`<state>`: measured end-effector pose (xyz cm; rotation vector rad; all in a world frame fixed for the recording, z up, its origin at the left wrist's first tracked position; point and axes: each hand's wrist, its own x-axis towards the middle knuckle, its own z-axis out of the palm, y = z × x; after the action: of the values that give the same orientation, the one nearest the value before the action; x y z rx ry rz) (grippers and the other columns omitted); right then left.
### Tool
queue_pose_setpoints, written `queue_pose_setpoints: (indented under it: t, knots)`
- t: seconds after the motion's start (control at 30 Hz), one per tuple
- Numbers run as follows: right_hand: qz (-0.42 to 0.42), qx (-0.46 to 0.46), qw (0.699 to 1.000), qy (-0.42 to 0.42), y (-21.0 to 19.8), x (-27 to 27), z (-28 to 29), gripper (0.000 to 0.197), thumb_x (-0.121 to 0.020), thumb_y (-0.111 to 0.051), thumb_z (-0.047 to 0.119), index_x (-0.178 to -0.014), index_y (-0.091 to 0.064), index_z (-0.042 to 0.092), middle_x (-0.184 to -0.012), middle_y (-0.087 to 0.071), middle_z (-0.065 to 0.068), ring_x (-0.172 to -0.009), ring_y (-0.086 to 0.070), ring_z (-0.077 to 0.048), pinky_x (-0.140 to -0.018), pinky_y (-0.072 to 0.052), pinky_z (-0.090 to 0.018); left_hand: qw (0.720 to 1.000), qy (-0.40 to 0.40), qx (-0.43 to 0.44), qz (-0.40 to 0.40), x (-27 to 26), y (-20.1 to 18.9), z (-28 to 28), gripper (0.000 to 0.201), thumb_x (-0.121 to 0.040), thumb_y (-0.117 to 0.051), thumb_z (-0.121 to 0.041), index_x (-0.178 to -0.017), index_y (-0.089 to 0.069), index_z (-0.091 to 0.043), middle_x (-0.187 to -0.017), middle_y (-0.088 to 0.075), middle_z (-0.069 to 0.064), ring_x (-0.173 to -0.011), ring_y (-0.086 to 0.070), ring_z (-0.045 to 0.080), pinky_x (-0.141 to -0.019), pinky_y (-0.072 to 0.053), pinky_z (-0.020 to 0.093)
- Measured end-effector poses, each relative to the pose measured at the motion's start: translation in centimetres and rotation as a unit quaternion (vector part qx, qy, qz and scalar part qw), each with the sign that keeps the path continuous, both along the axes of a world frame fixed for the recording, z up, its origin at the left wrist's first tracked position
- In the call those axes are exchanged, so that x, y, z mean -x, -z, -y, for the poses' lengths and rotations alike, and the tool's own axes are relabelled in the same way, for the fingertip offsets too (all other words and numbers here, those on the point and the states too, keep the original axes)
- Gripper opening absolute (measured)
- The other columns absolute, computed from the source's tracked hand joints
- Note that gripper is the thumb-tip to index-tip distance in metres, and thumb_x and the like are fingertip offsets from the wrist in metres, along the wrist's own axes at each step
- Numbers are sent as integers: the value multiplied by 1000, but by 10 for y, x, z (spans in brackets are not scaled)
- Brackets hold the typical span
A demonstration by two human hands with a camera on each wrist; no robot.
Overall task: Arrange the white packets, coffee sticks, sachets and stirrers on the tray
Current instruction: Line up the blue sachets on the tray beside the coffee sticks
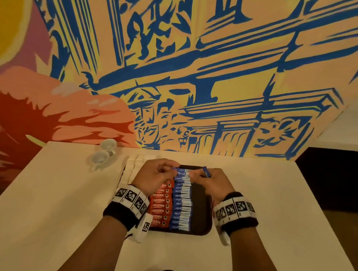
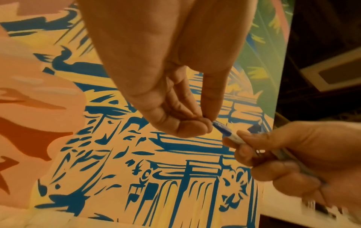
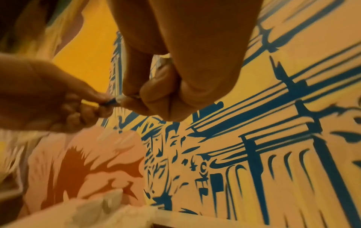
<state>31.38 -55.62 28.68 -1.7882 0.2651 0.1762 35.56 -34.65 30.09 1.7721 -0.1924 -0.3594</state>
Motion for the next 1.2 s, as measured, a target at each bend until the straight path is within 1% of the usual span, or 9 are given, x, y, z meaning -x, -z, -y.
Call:
queue_pose_setpoints:
  t: [0.07,0.23,0.37,0.47,0.57,0.63,0.73,0.93,1.2]
  knots:
    - [8,7,1000,-12,1,0,9,15,-92,-75,29,-97,-80,16,-84,-75,10,-72,-65,5,-59,-42,-9,998,34,-39,26,5,1,9,19,-89,-74,-12,-104,-76,-25,-95,-75,3,-87,-72,21,-79,-60,35]
    - [4,-3,999,-37,16,8,33,12,-89,-78,21,-95,-81,11,-82,-77,5,-83,-71,-4,-75,-47,-12,980,58,-160,104,21,10,31,16,-88,-76,-23,-103,-78,-27,-101,-72,-13,-87,-64,-8,-75,-45,4]
    - [-27,12,999,-46,30,21,46,21,-91,-74,36,-85,-80,16,-84,-75,8,-87,-67,-7,-80,-45,-24,976,51,-199,76,34,25,39,15,-87,-76,-20,-101,-79,-25,-98,-72,-12,-87,-65,-3,-83,-52,16]
    - [-114,-4,993,-15,46,25,54,51,-97,-51,65,-98,-77,21,-91,-68,5,-77,-61,-11,-65,-45,-28,971,18,-231,65,40,41,36,15,-89,-75,-19,-101,-78,-26,-98,-72,-11,-93,-66,4,-86,-51,21]
    - [-162,-201,965,53,70,29,64,55,-104,-36,47,-118,-73,8,-72,-52,0,-45,-42,-8,-40,-32,-23,959,-10,-282,35,47,62,28,17,-93,-69,-20,-107,-76,-25,-99,-66,-12,-88,-59,0,-71,-40,4]
    - [-166,-261,948,81,82,34,71,51,-100,-35,28,-121,-69,-4,-66,-47,-2,-45,-34,-12,-39,-27,-24,951,-20,-309,8,51,80,24,19,-96,-66,-19,-110,-75,-27,-102,-62,-12,-87,-54,0,-66,-35,4]
    - [-180,-246,948,92,88,43,79,43,-95,-36,8,-119,-70,-3,-67,-45,-8,-49,-38,-17,-44,-34,-26,945,-37,-322,-54,56,110,21,22,-97,-62,-15,-115,-72,-25,-111,-62,-8,-95,-53,6,-66,-35,10]
    - [-180,-181,961,108,91,57,82,20,-98,-58,2,-101,-72,16,-101,-73,-12,-95,-66,-30,-89,-52,-43,921,-48,-375,-99,63,162,24,19,-94,-62,-12,-101,-77,-23,-113,-59,-5,-108,-57,17,-87,-39,19]
    - [-182,-133,968,107,108,60,76,16,-88,-74,-1,-86,-78,14,-83,-74,-4,-87,-65,-23,-75,-51,-31,898,11,-429,-100,62,183,42,23,-100,-56,-12,-110,-75,-19,-128,-61,3,-117,-54,26,-99,-42,28]
